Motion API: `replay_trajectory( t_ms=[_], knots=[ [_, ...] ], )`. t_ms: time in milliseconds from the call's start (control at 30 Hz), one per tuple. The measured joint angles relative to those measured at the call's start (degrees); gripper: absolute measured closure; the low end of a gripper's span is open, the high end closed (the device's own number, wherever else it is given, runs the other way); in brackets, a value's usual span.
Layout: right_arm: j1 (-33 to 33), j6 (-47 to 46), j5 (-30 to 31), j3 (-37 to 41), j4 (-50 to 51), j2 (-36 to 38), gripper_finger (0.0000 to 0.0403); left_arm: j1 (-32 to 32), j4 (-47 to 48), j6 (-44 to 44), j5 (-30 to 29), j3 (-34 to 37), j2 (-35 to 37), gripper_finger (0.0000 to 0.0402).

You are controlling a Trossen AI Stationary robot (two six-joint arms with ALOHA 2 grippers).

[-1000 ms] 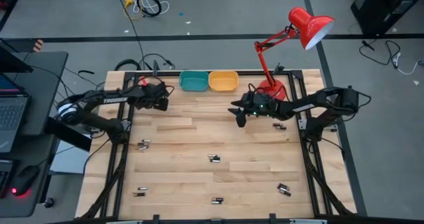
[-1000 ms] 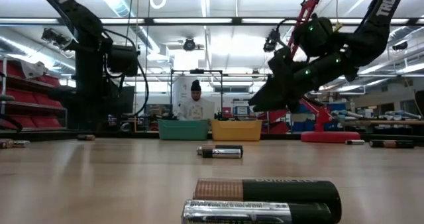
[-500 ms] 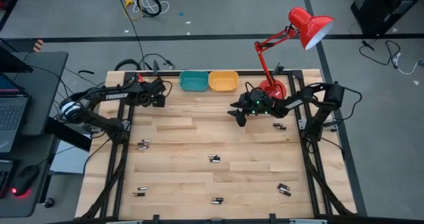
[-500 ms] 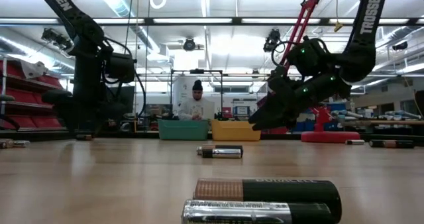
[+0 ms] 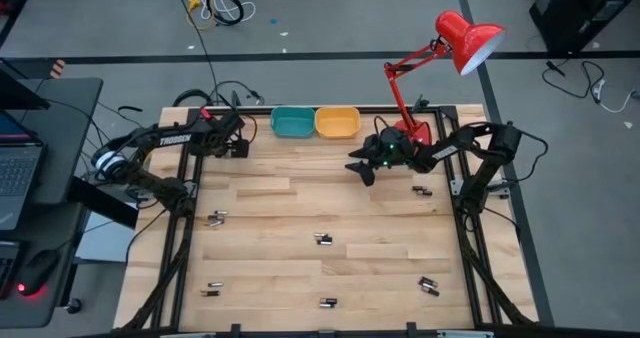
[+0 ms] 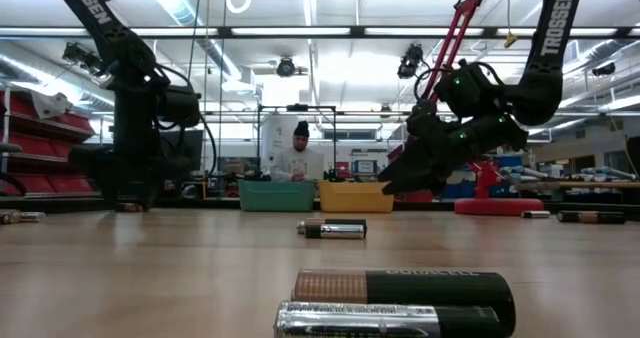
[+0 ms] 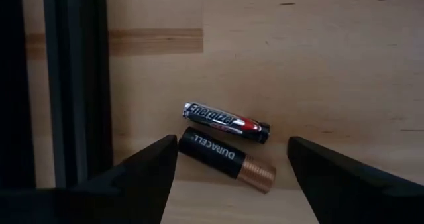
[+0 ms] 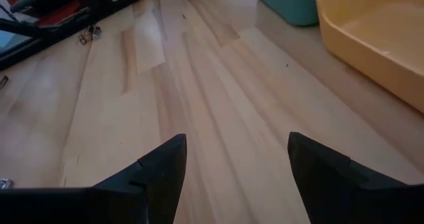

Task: Sort batteries
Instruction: Put the black battery into the blue bin

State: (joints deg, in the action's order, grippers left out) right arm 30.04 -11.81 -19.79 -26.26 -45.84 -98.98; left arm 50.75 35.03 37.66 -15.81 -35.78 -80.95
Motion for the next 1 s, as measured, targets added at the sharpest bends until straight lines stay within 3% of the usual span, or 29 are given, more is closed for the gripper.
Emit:
replay_trajectory(
  t_ms=[1000],
  knots=[
    [2.5, -1.0, -3.9, 0.0, 0.1, 0.0, 0.0151, 0.1, 0.6, -10.3, 8.1, 0.2, -0.4, 0.0112]
  ],
)
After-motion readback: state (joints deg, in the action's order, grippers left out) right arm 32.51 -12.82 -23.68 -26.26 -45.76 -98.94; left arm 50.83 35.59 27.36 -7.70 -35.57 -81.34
